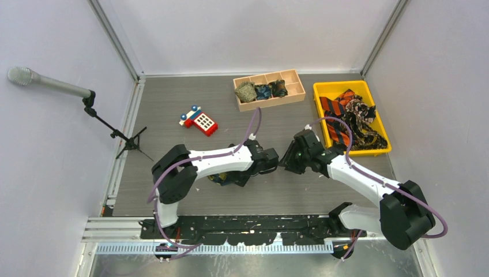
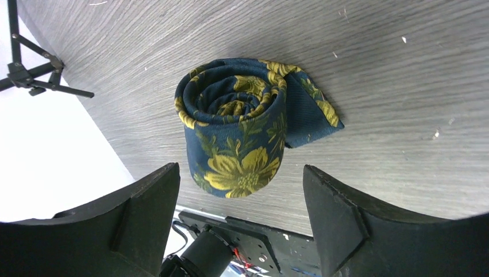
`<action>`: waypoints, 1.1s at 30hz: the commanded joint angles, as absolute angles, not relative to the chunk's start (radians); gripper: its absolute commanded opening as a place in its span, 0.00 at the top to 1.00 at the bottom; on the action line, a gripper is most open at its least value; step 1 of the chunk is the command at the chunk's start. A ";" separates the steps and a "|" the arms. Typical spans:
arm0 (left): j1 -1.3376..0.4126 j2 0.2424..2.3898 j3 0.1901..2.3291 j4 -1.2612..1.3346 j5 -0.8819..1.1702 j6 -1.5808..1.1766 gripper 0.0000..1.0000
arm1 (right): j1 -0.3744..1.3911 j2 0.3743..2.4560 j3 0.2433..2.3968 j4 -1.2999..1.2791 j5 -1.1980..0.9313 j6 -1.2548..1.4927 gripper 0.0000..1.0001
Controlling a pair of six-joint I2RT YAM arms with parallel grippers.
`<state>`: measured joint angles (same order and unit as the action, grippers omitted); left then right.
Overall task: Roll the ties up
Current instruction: Roll the tie at the center of the board, then pick up the tie at the center of the board.
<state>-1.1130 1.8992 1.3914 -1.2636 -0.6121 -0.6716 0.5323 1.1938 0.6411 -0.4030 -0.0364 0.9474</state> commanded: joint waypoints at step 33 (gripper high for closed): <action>-0.742 1.324 1.018 -0.828 -0.155 -0.402 0.46 | 0.812 1.654 0.962 0.042 -0.300 1.006 0.19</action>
<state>-0.7551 1.3228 1.0462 -0.9009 -0.1928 -0.4267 0.7914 1.6199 0.8913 -0.0326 -0.2714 1.0019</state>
